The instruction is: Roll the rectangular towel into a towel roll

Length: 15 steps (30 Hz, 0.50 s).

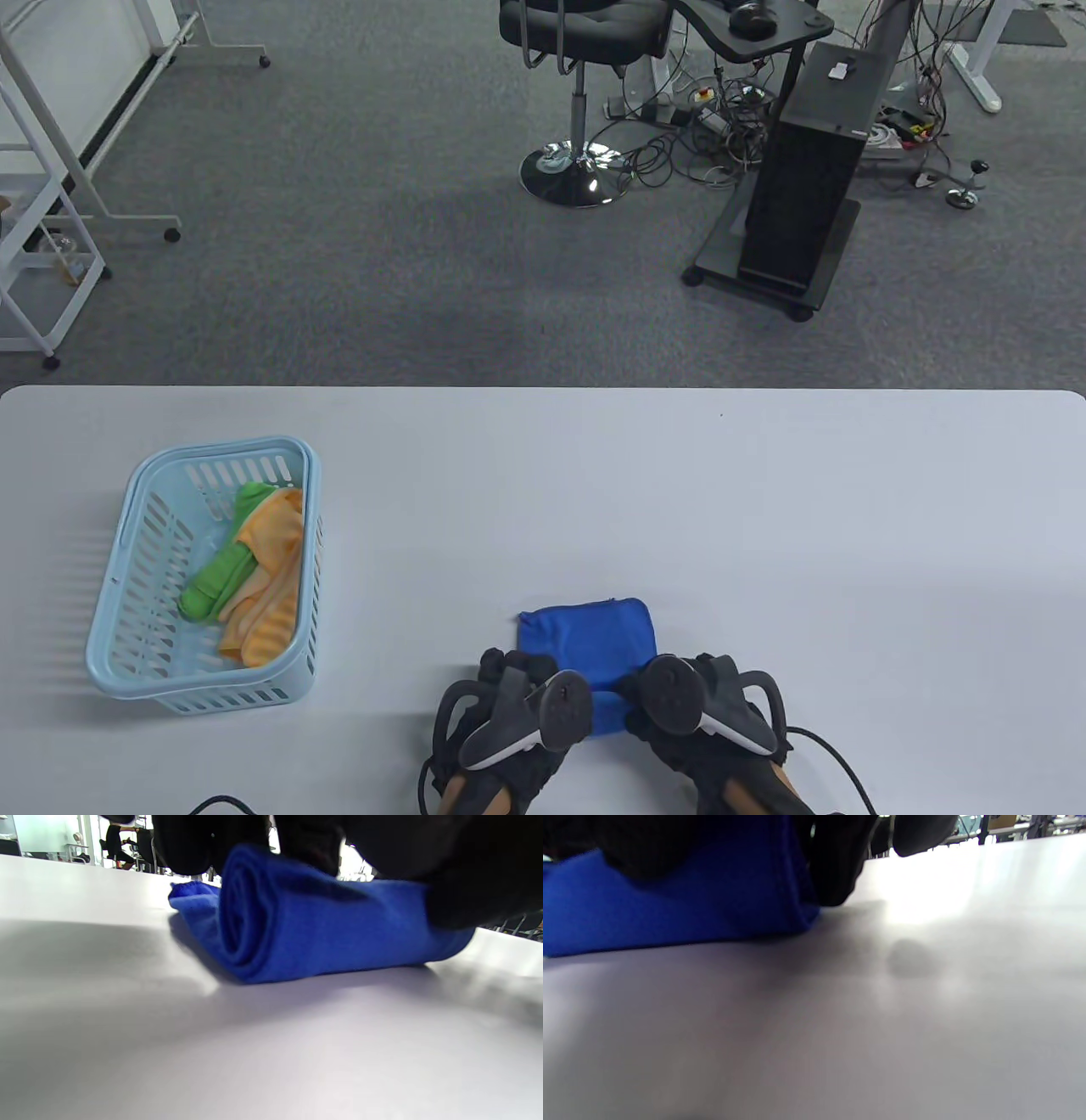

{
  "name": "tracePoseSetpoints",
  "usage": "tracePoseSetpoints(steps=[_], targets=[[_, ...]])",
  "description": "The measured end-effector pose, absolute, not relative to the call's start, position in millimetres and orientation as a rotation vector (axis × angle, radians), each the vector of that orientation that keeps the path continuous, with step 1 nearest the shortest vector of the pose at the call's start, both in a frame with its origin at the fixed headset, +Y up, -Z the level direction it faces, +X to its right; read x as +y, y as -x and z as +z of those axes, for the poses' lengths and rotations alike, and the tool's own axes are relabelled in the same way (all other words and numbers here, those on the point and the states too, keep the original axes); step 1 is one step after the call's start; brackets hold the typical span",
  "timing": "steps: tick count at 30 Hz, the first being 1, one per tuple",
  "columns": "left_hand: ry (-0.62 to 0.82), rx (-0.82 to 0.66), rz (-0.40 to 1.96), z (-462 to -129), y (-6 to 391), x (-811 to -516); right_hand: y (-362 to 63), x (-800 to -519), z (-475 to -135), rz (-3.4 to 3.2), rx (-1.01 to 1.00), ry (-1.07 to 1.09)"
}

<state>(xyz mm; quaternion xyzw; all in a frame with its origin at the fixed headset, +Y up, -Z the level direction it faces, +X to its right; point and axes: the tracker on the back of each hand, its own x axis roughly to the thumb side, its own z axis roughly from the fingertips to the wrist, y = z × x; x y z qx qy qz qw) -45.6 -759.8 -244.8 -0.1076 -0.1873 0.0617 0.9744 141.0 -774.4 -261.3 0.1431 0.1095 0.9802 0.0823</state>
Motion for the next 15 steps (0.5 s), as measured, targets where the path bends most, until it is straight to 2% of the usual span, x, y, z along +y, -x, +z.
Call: tracePoseSetpoints(steps=[7, 15], targets=[[0.309, -0.345, -0.02, -246.2, 38.4, -770.2, -151.3, -768.6, -266.0, 2.85, 0.284, -0.394], [0.224, -0.34, 0.06, -249.9, 42.5, -768.7, -150.2, -761.8, -259.7, 2.922, 0.158, -0.41]])
